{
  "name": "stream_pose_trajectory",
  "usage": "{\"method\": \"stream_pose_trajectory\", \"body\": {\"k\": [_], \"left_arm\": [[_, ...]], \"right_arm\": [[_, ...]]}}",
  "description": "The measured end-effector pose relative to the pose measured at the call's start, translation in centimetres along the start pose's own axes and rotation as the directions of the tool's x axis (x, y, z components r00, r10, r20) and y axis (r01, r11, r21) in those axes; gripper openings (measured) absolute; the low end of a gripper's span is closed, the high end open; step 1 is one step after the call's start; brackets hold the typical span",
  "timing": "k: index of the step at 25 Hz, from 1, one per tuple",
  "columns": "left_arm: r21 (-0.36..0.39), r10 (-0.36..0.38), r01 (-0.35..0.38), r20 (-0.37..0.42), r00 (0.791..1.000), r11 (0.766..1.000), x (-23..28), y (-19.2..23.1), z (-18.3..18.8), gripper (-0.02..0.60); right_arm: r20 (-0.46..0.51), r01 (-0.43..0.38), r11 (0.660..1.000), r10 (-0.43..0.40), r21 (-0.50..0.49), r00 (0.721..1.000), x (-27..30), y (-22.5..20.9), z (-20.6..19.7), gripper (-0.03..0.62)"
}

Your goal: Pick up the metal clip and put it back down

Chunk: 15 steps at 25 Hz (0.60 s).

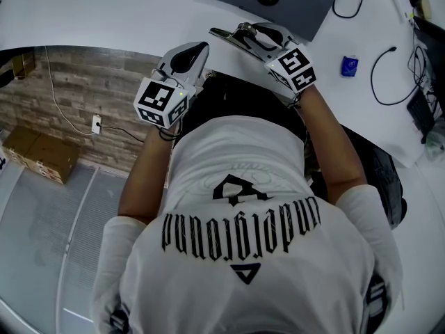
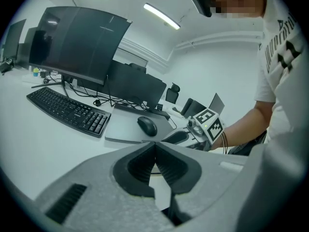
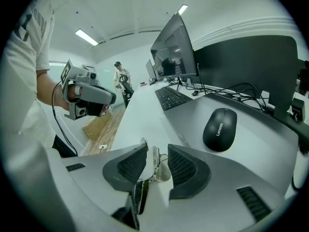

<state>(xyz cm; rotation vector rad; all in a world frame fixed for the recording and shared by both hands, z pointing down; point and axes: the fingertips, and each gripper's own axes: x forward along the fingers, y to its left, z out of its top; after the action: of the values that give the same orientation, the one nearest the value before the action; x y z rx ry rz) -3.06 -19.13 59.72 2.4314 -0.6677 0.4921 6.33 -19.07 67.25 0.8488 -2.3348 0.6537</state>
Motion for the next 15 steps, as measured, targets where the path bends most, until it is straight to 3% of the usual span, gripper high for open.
{"method": "stream_pose_trajectory", "body": {"k": [7, 15], "left_arm": [[0.038, -0.02, 0.018, 0.044, 0.999, 0.999, -2.7, -1.0, 1.6, 0.012], [0.095, -0.055, 0.045, 0.103, 0.993, 0.994, -7.9, -3.5, 3.8, 0.012]], "right_arm": [[0.05, 0.08, 0.997, -0.079, -0.015, 0.996, -3.2, 1.0, 2.3, 0.103], [0.139, 0.161, 0.985, -0.153, -0.054, 0.978, -8.0, 5.3, 6.8, 0.103]]}}
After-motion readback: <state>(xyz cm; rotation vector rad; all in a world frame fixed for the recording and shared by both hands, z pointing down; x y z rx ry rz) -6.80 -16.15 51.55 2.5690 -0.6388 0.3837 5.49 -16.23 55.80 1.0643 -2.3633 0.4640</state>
